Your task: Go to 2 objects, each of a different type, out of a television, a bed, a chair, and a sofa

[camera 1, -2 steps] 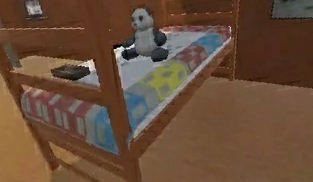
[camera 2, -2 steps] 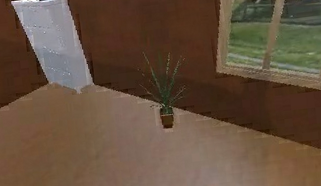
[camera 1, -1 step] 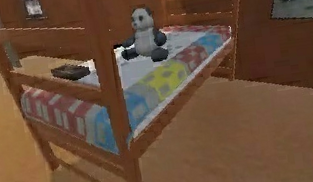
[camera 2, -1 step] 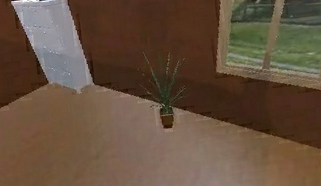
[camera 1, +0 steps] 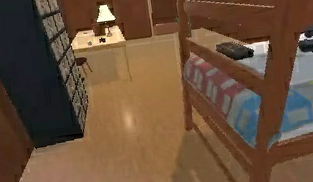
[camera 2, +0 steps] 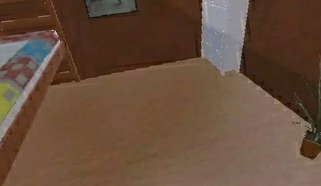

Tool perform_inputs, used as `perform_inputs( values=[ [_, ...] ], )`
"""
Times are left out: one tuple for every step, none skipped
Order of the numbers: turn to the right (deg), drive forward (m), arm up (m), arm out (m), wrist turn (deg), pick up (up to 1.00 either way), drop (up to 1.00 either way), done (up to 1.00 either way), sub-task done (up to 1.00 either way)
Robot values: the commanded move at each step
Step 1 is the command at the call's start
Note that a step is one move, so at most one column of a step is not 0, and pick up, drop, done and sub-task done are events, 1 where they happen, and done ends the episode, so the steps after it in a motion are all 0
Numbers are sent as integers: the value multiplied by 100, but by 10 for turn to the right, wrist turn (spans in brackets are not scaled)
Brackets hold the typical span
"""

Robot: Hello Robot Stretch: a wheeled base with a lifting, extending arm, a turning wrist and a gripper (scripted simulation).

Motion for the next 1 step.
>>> perform_inputs(
  values=[
    [-450, 0, 0, 0, 0, 0, 0, 0, 0]
  ],
)
